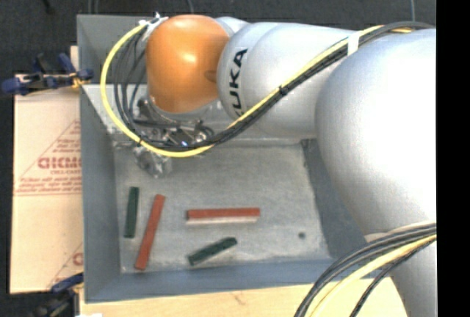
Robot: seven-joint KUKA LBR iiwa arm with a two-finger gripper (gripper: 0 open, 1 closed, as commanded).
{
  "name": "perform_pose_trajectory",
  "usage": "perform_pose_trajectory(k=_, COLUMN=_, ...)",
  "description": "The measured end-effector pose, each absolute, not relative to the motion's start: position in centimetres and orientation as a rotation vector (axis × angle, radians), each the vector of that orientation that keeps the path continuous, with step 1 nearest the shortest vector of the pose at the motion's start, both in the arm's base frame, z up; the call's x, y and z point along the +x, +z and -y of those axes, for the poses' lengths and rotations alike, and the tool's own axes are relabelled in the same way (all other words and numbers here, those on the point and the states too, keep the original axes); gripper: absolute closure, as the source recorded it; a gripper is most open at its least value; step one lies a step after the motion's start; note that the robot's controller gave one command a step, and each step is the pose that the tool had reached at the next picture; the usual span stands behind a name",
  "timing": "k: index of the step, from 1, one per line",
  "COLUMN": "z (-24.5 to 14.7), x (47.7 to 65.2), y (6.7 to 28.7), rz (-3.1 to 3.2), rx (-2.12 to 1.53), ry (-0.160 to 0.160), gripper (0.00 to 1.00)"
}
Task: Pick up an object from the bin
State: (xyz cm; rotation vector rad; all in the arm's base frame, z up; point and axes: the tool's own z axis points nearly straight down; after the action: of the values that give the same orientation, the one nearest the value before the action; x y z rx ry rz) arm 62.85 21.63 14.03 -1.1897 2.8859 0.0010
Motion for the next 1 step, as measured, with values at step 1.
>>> perform_pose_trajectory(k=1, z=-20.77, x=62.26, y=15.80, rz=-2.937, rx=-1.125, ry=0.005, gripper=1.00)
